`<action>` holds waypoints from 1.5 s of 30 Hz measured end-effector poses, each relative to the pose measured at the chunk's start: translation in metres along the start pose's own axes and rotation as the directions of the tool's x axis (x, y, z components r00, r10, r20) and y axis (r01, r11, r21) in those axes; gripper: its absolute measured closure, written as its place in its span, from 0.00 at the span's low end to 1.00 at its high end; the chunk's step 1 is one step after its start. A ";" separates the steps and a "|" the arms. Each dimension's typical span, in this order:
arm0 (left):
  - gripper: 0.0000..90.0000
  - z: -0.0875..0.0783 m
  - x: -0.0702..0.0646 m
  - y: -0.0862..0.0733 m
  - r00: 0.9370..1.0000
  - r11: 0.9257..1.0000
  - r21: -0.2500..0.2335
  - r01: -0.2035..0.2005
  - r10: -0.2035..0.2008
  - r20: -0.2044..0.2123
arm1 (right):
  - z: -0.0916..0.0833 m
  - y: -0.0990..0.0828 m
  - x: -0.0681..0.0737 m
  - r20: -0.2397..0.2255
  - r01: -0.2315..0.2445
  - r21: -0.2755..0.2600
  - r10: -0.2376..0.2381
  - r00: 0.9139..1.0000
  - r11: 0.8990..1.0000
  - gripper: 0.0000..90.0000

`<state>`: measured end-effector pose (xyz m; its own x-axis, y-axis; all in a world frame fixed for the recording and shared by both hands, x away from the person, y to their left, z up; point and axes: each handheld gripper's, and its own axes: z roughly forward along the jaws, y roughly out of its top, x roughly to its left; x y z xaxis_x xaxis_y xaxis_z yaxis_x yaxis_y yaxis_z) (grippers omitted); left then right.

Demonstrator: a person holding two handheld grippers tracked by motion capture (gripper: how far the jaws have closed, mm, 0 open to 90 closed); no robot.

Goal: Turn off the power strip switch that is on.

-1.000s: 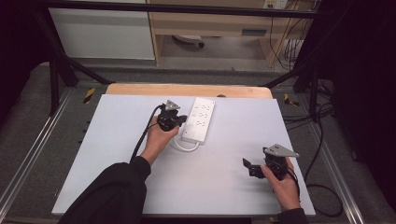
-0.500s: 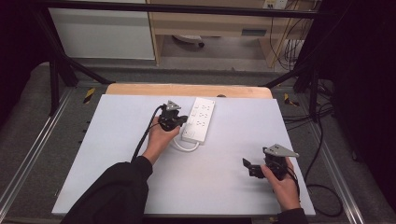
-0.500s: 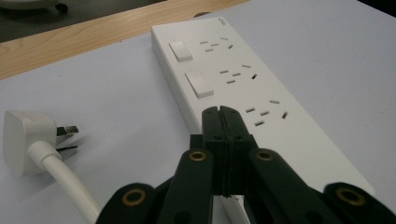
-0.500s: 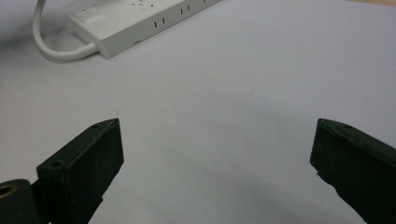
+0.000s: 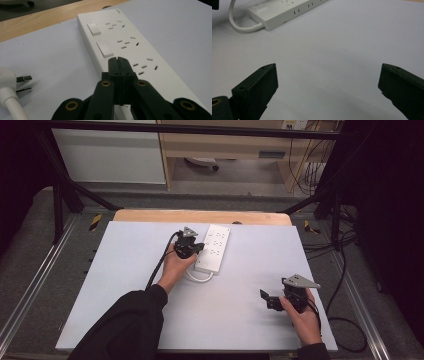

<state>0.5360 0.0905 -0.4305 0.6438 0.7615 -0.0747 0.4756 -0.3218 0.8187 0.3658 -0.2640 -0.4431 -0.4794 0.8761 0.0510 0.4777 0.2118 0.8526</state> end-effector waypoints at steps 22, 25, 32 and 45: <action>1.00 0.016 0.000 0.009 0.999 0.999 0.035 -0.038 0.038 -0.011 | 0.000 0.000 -0.001 -0.002 -0.007 0.001 0.007 1.000 1.000 0.03; 1.00 0.017 -0.001 0.009 0.999 0.998 0.039 -0.041 0.041 -0.009 | 0.000 0.000 -0.001 -0.003 -0.005 0.003 0.005 1.000 1.000 0.03; 1.00 0.019 -0.002 0.009 0.999 0.998 0.038 -0.050 0.050 -0.011 | 0.000 0.000 -0.001 -0.003 -0.003 0.002 0.003 1.000 1.000 0.03; 1.00 0.019 -0.003 0.010 0.998 0.998 0.041 -0.052 0.053 -0.016 | 0.000 0.000 -0.001 -0.003 -0.005 0.003 0.005 1.000 1.000 0.03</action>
<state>0.5506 0.0744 -0.4333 0.6585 0.7523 -0.0224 0.4655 -0.3836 0.7976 0.3660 -0.2645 -0.4436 -0.4791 0.8759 0.0573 0.4826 0.2083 0.8507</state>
